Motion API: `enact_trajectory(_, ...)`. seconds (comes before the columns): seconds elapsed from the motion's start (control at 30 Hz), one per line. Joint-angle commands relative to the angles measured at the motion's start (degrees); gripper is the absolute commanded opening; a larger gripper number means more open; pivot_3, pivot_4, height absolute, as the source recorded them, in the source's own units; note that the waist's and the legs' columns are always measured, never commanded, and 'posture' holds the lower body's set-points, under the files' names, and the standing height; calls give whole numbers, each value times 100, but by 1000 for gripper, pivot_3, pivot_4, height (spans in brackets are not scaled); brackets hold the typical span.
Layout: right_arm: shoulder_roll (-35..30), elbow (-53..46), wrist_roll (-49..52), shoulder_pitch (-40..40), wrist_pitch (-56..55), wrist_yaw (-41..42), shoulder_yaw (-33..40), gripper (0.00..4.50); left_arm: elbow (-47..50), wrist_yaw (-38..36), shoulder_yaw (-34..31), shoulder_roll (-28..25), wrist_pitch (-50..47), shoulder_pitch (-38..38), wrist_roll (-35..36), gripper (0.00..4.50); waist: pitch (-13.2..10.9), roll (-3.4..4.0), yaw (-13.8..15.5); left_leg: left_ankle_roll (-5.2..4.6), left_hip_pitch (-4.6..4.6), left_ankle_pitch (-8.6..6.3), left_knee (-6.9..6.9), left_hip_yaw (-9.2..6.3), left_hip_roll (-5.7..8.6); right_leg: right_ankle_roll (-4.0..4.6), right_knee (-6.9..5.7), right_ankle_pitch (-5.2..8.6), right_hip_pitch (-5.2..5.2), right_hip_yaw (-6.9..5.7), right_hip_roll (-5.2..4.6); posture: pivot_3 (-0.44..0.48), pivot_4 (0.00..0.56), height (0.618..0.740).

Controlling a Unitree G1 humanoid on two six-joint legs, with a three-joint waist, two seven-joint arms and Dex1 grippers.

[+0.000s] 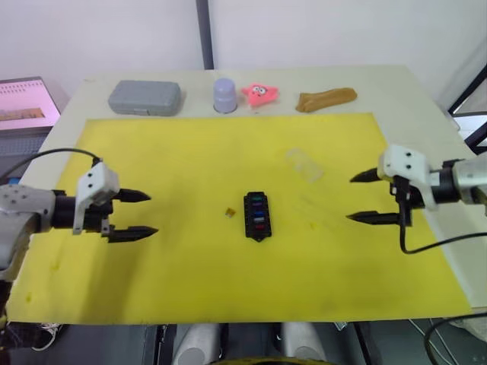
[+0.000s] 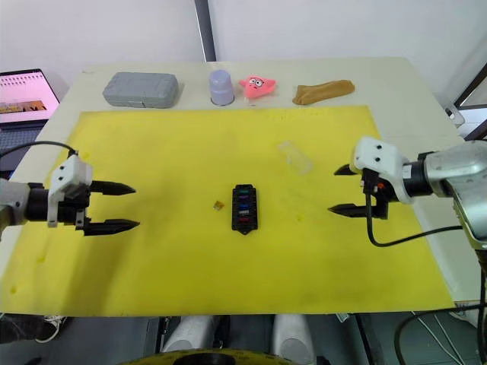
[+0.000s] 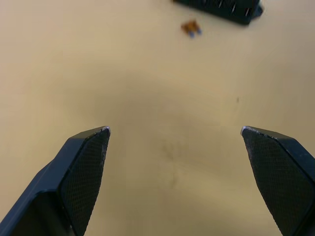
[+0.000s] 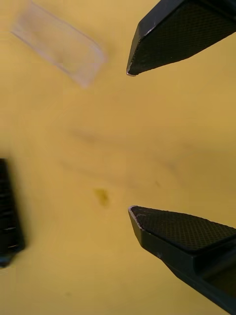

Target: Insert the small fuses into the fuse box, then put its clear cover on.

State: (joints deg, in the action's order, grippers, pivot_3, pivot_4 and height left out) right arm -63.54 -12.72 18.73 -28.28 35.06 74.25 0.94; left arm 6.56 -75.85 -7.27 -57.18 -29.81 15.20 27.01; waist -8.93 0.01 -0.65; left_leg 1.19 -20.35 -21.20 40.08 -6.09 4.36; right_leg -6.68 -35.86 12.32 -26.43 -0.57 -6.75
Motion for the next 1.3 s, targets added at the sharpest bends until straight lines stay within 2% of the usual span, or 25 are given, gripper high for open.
enact_trajectory(0.03,344,-557,357,-561,462,-183,-232,4474,259,130,218,362,-820,396,637,4500,0,0,-3,0,-2,0,0,-1,0,0,-1,0,-2,0,0,0,150,740)
enact_trajectory(0.17,903,-845,392,-1102,734,-389,-788,4474,-148,507,318,973,-2195,859,1349,4500,0,-2,-6,0,-3,0,3,-2,0,0,-6,0,-4,0,0,0,150,740)
enact_trajectory(0.27,1269,-944,361,-1406,915,-537,-1138,4474,-503,607,551,1274,-2817,1048,1513,4500,0,-2,-13,0,-1,0,5,-3,2,0,-15,0,-4,0,0,0,150,740)
enact_trajectory(0.37,1532,-965,312,-1619,966,-623,-1398,4500,-962,754,700,1611,-3223,1286,1552,3597,1,-3,-1,1,-2,1,6,-5,5,0,-14,0,-5,0,-1,0,150,740)
enact_trajectory(0.47,1637,-966,272,-1720,924,-633,-1536,4500,-1438,892,795,1900,-3628,1540,1557,2087,2,-5,7,1,-4,1,12,-10,7,0,-14,0,-4,-1,-1,0,150,740)
enact_trajectory(0.67,1701,-924,270,-1822,952,-712,-1583,4500,-2241,1046,805,2287,-4084,1923,1541,2087,2,-5,-17,2,-2,1,12,-11,9,0,-16,0,-4,-1,0,0,150,740)
enact_trajectory(1.3,1657,-1109,338,-1798,1140,-846,-1545,4500,-3229,831,1528,2964,-3514,2436,760,2087,3,-7,67,3,-2,2,20,-14,17,0,-14,0,5,-1,-6,0,150,740)
